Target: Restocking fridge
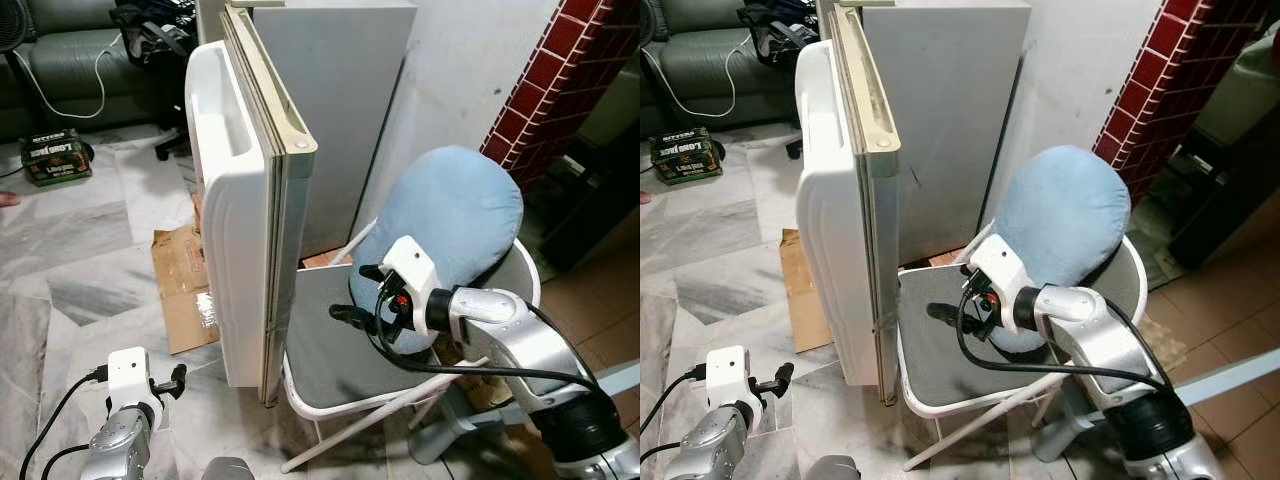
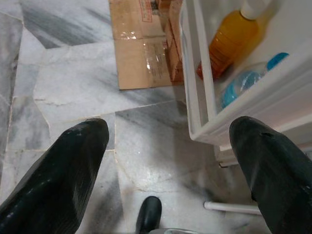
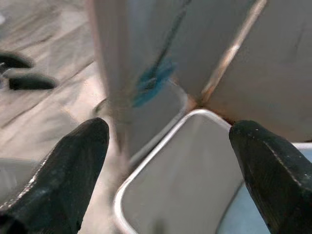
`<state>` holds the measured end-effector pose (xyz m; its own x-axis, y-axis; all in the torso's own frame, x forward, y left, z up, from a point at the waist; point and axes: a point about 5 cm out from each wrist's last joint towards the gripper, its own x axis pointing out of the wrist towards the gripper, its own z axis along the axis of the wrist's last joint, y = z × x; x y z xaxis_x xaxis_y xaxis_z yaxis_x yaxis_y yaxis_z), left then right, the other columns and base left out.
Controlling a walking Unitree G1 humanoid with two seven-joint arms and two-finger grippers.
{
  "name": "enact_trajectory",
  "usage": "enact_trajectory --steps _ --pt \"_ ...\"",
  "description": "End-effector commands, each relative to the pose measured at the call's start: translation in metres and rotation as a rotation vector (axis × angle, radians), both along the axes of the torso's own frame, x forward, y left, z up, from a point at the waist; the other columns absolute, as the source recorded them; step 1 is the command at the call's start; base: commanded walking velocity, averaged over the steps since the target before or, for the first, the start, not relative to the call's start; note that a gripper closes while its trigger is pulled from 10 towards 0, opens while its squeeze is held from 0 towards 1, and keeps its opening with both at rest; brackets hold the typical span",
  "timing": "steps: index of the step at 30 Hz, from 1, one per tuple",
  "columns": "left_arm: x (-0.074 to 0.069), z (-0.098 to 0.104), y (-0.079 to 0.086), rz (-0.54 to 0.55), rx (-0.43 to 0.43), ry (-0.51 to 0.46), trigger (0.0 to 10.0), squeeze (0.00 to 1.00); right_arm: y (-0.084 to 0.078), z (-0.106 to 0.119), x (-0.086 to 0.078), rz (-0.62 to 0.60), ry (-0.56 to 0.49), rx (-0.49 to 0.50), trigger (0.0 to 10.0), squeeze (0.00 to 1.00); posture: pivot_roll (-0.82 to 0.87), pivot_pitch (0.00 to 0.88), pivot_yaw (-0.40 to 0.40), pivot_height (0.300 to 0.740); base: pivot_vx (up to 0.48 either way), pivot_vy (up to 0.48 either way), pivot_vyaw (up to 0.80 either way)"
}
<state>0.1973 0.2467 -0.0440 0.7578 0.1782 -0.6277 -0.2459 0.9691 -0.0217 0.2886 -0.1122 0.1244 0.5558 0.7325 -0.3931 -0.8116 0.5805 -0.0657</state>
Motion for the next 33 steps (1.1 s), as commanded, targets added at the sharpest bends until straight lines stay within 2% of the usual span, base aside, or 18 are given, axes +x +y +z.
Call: enact_trajectory --steps 1,3,4,6,7,9,13,15,16,18,20,24,25,26,30,31,32,33 --pt "0.001 0.001 -0.001 -0.003 -0.008 -0.011 10.0 0.0 0.016 0.018 0.016 -0.064 -0.118 0.033 10.0 0.0 0.09 0.0 -0.073 0.74 0.0 0.0 0.0" --pt "0.001 0.001 -0.001 -0.005 -0.008 -0.01 10.0 0.0 0.03 0.027 0.024 -0.127 -0.136 0.102 10.0 0.0 0.09 0.0 -0.07 0.74 0.0 0.0 0.0" --pt "0.003 0.002 -0.001 -0.01 -0.008 -0.01 10.0 0.0 0.046 0.038 0.028 -0.149 -0.117 0.186 10.0 0.0 0.09 0.0 -0.067 0.74 0.0 0.0 0.0" --pt "0.003 0.002 -0.001 -0.011 -0.008 -0.01 10.0 0.0 0.051 0.041 0.028 -0.147 -0.113 0.21 10.0 0.0 0.09 0.0 -0.067 0.74 0.0 0.0 0.0" --pt "0.004 0.002 -0.001 -0.014 -0.007 -0.011 10.0 0.0 0.069 0.054 0.027 -0.128 -0.11 0.284 10.0 0.0 0.09 0.0 -0.066 0.74 0.0 0.0 0.0" --pt "0.005 0.003 -0.001 -0.014 -0.007 -0.011 10.0 0.0 0.08 0.065 0.024 -0.107 -0.108 0.325 10.0 0.0 0.09 0.0 -0.066 0.74 0.0 0.0 0.0" --pt "0.007 0.003 -0.001 -0.015 -0.009 -0.011 10.0 0.0 0.096 0.089 0.009 -0.007 -0.073 0.438 10.0 0.0 0.09 0.0 -0.067 0.74 0.0 0.0 0.0" --pt "0.008 0.003 -0.002 -0.014 -0.009 -0.01 10.0 0.0 0.098 0.101 -0.003 0.097 -0.071 0.46 10.0 0.0 0.09 0.0 -0.067 0.74 0.0 0.0 0.0" --pt "0.008 0.002 -0.002 -0.014 -0.01 -0.009 10.0 0.0 0.098 0.11 -0.017 0.19 -0.058 0.479 10.0 0.0 0.09 0.0 -0.068 0.74 0.0 0.0 0.0" --pt "0.009 0.002 -0.002 -0.014 -0.009 -0.008 10.0 0.0 0.095 0.114 -0.025 0.237 -0.047 0.487 10.0 0.0 0.09 0.0 -0.069 0.74 0.0 0.0 0.0" --pt "0.01 0.002 -0.002 -0.012 -0.009 -0.008 10.0 0.0 0.08 0.123 -0.051 0.404 0.034 0.52 10.0 0.0 0.09 0.0 -0.071 0.74 0.0 0.0 0.0" --pt "0.013 0.004 0.0 -0.016 0.013 -0.019 10.0 0.0 0.069 0.124 -0.067 0.491 0.086 0.557 10.0 0.0 0.07 0.0 -0.065 0.74 0.0 0.0 0.0" --pt "0.015 0.006 0.003 -0.016 0.035 -0.026 10.0 0.0 0.065 0.121 -0.067 0.477 0.1 0.553 10.0 0.0 0.07 0.0 -0.065 0.74 0.0 0.0 0.0" --pt "0.02 0.011 0.011 -0.014 0.082 -0.035 10.0 0.0 0.059 0.112 -0.06 0.401 0.086 0.501 10.0 0.0 0.06 0.0 -0.064 0.74 0.0 0.0 0.0" --pt "0.03 0.022 0.028 0.019 0.143 -0.052 10.0 0.0 0.052 0.097 -0.044 0.271 0.07 0.427 10.0 0.0 0.07 0.0 -0.065 0.74 0.0 0.0 0.0" --pt "0.038 0.035 0.048 0.084 0.188 -0.077 10.0 0.0 0.045 0.088 -0.033 0.177 0.065 0.405 10.0 0.0 0.07 0.0 -0.068 0.74 0.0 0.0 0.0" --pt "0.04 0.041 0.059 0.115 0.216 -0.083 10.0 0.0 0.04 0.083 -0.027 0.123 0.056 0.385 10.0 0.0 0.07 0.0 -0.067 0.74 0.0 0.0 0.0" --pt "0.04 0.041 0.059 0.115 0.216 -0.083 10.0 0.0 0.04 0.083 -0.027 0.123 0.056 0.385 10.0 0.0 0.07 0.0 -0.067 0.74 0.0 0.0 0.0"
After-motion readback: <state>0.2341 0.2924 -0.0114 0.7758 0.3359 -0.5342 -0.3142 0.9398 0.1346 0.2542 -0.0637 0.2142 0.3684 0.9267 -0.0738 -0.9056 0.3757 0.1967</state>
